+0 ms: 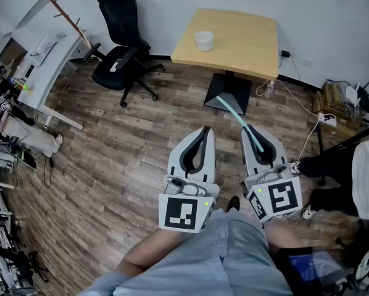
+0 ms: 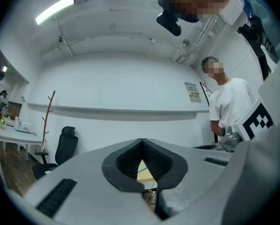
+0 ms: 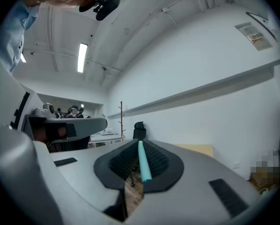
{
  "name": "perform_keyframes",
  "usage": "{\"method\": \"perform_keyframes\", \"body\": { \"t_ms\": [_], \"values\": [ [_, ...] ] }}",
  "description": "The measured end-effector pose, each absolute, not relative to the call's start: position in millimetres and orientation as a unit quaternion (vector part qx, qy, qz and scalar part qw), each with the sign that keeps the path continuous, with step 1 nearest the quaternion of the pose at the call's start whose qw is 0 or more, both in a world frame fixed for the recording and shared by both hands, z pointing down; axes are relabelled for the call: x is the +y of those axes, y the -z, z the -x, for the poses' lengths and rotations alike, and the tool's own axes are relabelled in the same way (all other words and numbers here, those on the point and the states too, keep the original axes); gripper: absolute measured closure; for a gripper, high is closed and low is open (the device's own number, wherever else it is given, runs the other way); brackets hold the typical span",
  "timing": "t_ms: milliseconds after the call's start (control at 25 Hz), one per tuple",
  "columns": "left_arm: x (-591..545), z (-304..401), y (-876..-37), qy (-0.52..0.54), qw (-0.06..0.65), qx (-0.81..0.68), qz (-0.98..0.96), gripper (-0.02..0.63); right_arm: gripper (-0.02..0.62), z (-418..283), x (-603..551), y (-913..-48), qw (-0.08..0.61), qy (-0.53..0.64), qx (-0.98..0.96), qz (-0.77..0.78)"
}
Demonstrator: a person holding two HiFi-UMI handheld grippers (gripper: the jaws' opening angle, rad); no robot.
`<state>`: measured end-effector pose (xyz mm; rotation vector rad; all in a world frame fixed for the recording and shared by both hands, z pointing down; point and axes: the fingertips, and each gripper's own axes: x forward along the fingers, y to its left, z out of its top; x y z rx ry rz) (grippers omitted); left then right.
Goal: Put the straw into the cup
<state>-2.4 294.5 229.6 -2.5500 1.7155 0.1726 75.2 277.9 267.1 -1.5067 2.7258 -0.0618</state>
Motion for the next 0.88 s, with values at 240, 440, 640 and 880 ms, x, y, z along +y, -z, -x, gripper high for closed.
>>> {"method": "perform_keyframes", "body": {
  "t_ms": [240, 440, 640, 880],
  "values": [
    [293, -8, -227, -0.057, 0.038, 0.558, 0.827, 0.609, 0.571, -84, 278, -265, 0.015, 0.016, 0.876, 0.482],
    [291, -19, -229, -0.054, 0.036, 0.559, 0.827, 0.609, 0.571, -93, 276, -267, 0.015, 0.017, 0.879, 0.477],
    [291, -33, -225, -0.058, 0.041, 0.562, 0.824, 0.609, 0.571, -105, 276, -265, 0.021, 0.02, 0.882, 0.471],
    [289, -45, -227, -0.054, 0.045, 0.567, 0.821, 0.609, 0.571, -121, 270, -266, 0.036, 0.027, 0.884, 0.466]
  ]
}}
